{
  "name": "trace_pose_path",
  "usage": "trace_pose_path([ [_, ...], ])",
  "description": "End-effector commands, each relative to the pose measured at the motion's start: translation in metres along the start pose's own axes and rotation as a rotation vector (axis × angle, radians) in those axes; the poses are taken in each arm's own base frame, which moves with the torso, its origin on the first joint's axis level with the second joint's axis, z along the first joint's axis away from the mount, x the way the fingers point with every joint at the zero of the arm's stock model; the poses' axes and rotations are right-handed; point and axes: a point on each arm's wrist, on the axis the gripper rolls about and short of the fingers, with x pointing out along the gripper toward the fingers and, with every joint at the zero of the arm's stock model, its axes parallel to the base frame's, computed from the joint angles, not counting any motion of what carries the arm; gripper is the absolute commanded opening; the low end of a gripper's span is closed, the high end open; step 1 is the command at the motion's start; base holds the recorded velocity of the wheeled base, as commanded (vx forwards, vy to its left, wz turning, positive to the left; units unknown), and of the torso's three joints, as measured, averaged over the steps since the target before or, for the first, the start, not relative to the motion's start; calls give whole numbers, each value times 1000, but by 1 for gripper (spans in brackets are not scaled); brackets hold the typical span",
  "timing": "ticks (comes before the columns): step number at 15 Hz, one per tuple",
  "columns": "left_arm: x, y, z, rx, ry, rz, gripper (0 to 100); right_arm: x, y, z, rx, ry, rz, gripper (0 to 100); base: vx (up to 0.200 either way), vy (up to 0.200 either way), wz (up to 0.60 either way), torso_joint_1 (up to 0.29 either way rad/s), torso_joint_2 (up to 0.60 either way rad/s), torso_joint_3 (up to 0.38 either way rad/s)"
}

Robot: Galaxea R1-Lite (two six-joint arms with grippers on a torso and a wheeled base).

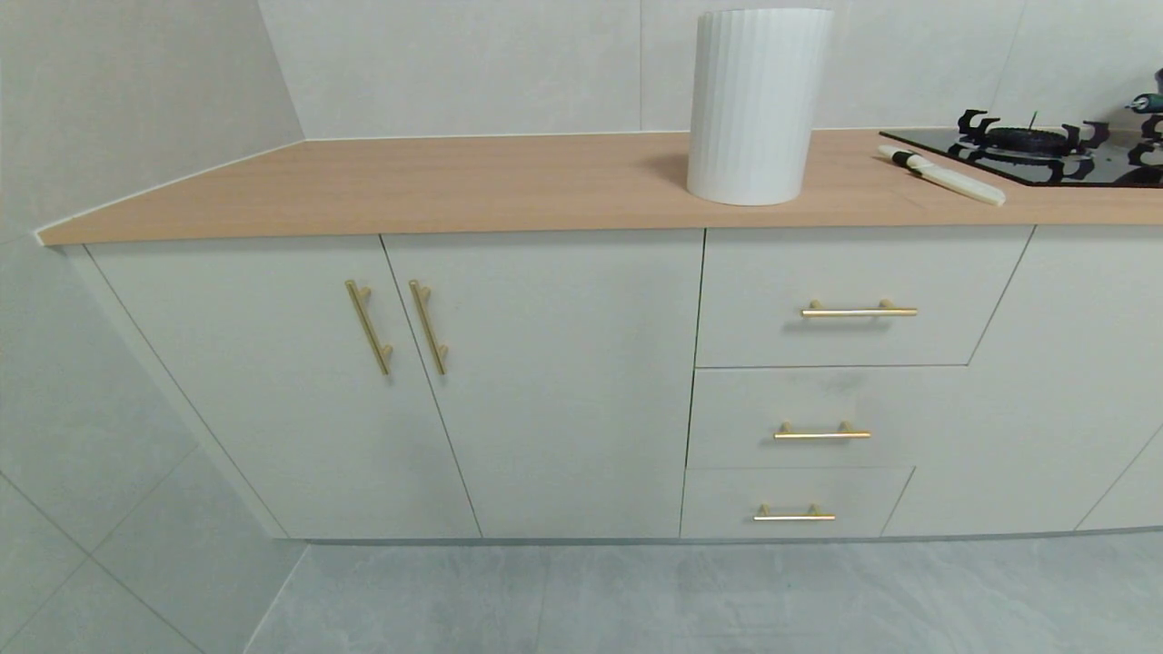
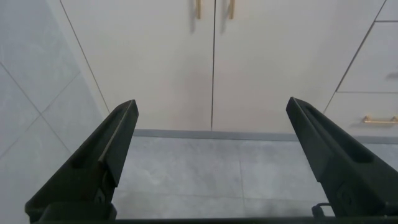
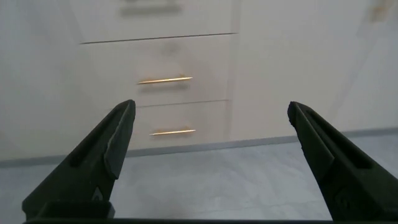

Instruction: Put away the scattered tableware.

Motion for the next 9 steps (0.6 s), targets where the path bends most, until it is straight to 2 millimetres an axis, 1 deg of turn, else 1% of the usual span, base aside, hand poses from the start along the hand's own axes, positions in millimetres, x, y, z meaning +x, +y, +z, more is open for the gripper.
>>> trace_pose_path([
  [1,0,0,0,-2,1,1,100,0,1,-1,1,17,23,100,0,0,0,0,0,0],
  [7,0,0,0,0,1,1,100,0,1,-1,-11,12,33,100,0,0,0,0,0,0],
  [9,0,0,0,0,1,1,100,0,1,-1,-11,12,31,100,200,0,0,2,5,2],
])
